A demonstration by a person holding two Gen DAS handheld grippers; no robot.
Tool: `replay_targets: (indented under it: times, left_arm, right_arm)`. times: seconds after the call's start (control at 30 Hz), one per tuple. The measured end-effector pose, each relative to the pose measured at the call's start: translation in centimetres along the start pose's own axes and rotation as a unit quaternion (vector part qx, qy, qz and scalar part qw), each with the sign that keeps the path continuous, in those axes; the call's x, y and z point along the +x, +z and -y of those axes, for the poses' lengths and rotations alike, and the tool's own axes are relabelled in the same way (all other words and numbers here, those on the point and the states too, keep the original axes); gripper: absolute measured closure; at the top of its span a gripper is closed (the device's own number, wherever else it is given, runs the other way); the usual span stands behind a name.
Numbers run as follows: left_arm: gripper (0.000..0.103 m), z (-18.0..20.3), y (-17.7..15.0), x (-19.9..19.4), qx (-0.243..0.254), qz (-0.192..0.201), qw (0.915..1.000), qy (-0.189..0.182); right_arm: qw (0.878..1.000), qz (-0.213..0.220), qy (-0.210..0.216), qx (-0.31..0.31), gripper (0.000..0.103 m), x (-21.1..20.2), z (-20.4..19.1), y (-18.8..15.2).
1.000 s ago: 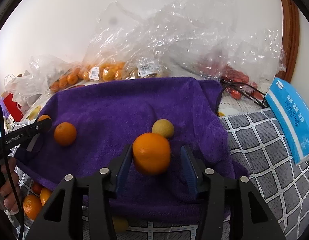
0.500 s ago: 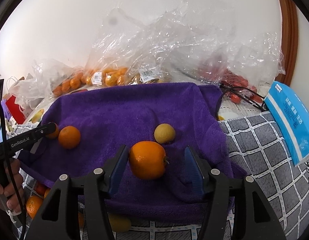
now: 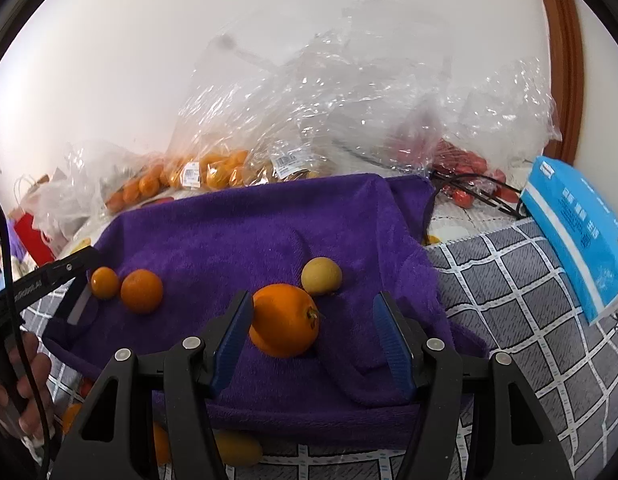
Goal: Organize fruits
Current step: 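Open the right tool to release the large orange onto the towel while the left tool releases its orange, then withdraw both tools from the towel toward the fruits on the bed cover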
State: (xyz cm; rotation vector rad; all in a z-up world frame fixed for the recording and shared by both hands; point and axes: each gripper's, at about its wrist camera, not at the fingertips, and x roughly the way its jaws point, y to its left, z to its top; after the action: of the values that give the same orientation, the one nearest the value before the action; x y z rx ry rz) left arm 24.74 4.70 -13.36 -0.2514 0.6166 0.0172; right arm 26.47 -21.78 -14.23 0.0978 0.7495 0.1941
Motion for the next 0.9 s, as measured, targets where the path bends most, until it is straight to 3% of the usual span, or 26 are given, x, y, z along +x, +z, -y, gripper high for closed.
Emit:
replay_targets:
  times: [0.3, 0.5, 0.67, 0.9]
  left_arm:
    - [0.063, 1.0, -0.2, -1.0, 0.015, 0.013, 0.9997, -0.014]
    - [0.063, 0.5, -0.1, -1.2, 0.001, 0.004, 0.9995, -0.03]
    - [0.063, -0.3, 0.3, -1.3, -0.025, -0.003, 0.9983, -0.053]
    - [0.063, -0.5, 0.5, -1.3, -0.029, -0.003, 0.9988, -0.039]
  right_arm:
    - [1.0, 0.016, 0.0, 0.014, 0.04, -1.0, 0.4, 0.2]
    - [1.0, 0.019, 0.02, 0.011, 0.032, -1.6, 0.2, 0.4]
    - [1.0, 0.02, 0.003, 0.005, 0.032, -1.7, -0.4, 0.6]
    - [0.999, 0.028, -0.036, -0.019, 0.032, -3.8, -2.4, 0.3]
